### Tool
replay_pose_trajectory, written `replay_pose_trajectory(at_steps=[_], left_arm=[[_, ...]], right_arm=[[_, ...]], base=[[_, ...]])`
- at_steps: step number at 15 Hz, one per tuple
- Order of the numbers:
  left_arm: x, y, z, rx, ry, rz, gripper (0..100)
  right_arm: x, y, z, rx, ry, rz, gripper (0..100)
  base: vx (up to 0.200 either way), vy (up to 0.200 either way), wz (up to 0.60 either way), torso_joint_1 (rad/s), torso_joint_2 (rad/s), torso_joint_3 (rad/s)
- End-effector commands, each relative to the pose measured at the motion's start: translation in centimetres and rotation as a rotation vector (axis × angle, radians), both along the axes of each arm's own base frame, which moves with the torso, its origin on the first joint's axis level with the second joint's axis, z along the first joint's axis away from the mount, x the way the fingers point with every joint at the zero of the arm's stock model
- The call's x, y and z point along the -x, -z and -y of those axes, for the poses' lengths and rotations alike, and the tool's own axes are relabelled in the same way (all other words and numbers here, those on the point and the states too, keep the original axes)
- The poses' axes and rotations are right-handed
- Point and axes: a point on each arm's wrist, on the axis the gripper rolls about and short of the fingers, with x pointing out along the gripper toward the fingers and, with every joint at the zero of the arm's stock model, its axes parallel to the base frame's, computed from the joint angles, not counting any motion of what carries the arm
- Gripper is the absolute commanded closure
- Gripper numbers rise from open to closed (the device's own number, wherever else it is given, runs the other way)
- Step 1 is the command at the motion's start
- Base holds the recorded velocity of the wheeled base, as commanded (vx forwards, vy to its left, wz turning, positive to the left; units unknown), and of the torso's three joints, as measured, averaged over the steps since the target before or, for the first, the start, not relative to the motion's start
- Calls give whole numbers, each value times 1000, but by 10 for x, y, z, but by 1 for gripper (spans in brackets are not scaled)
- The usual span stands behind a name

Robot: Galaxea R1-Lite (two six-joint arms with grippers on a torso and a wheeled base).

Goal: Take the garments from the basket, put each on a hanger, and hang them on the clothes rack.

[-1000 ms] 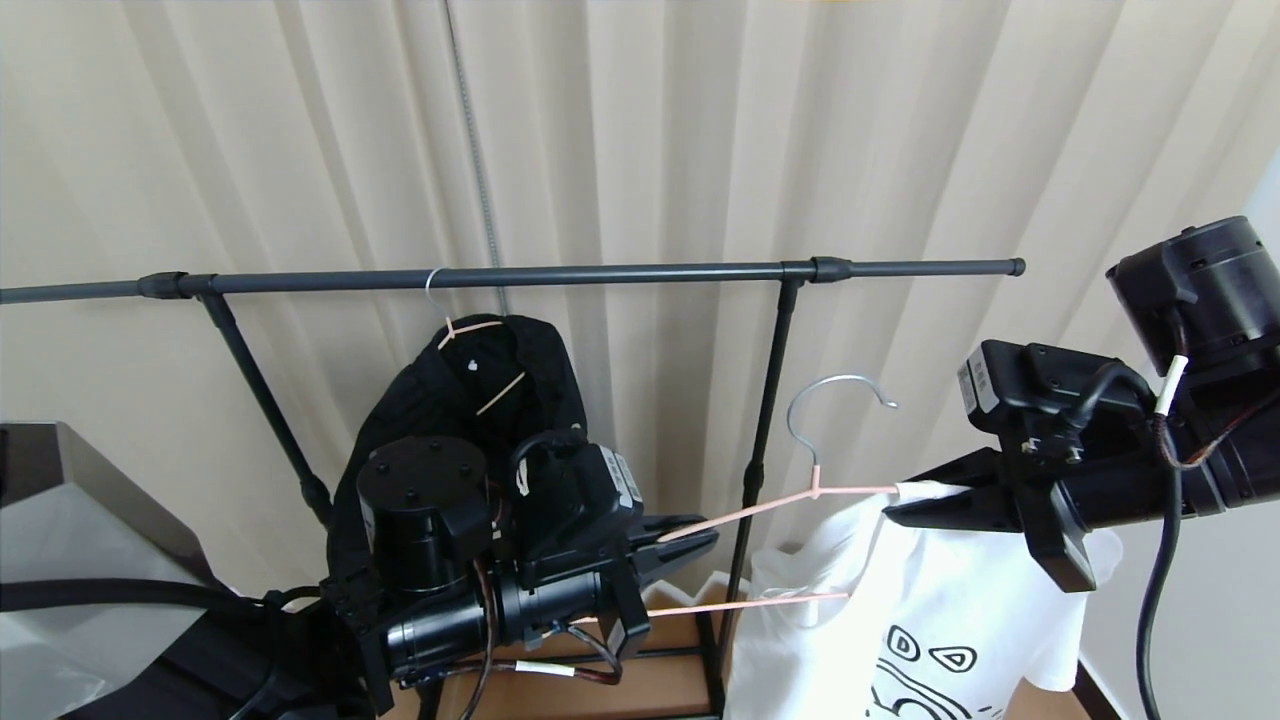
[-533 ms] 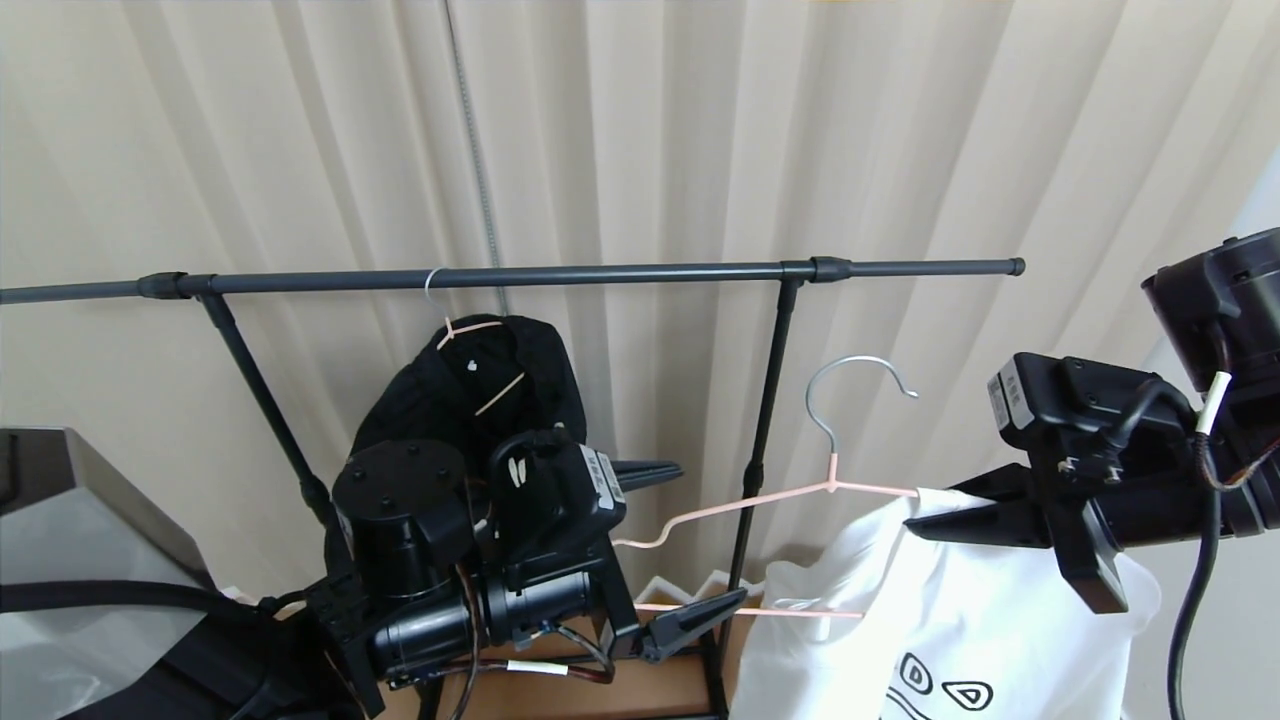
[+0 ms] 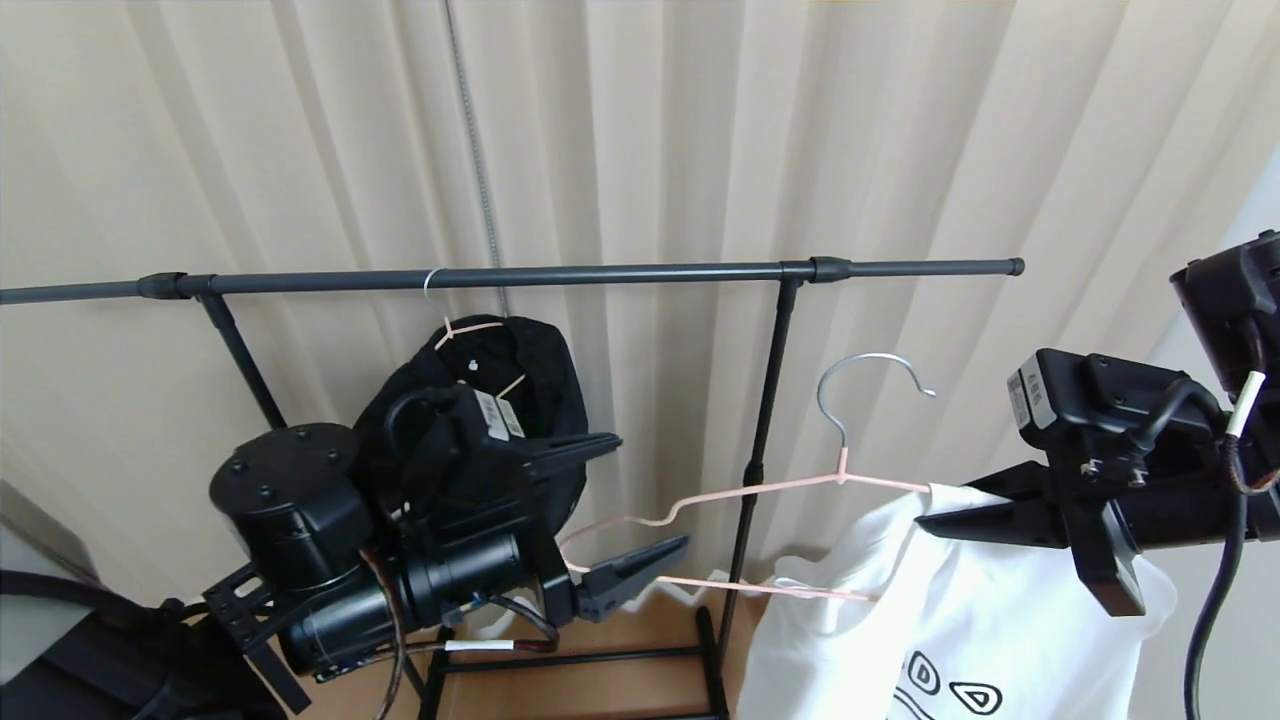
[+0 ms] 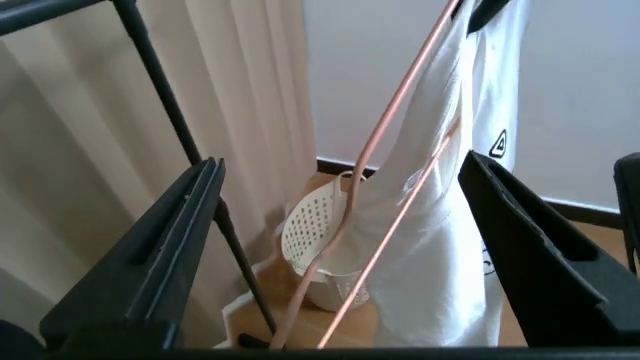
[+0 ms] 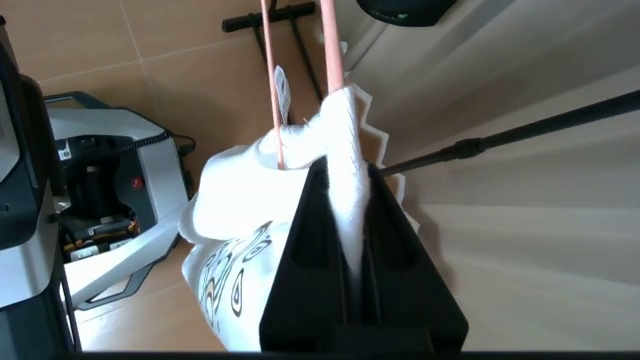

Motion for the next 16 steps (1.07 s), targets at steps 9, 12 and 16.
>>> replay_pose_trajectory(at_steps=[9,12,16], left_arm=[[-15,-13,11,-147,-352,-564,0],[-14,7,47,-202,-305,-661,0],[-9,31,71,-229,-312,-759,0]], right_arm=[[8,-9,-11,379,320,258,100],[7,-3,-11,389,369,315,100],[8,-2,-11,368,397,362,100]], base=[[0,0,0,0,0,0],[0,0,0,0,0,0],[0,0,0,0,0,0]])
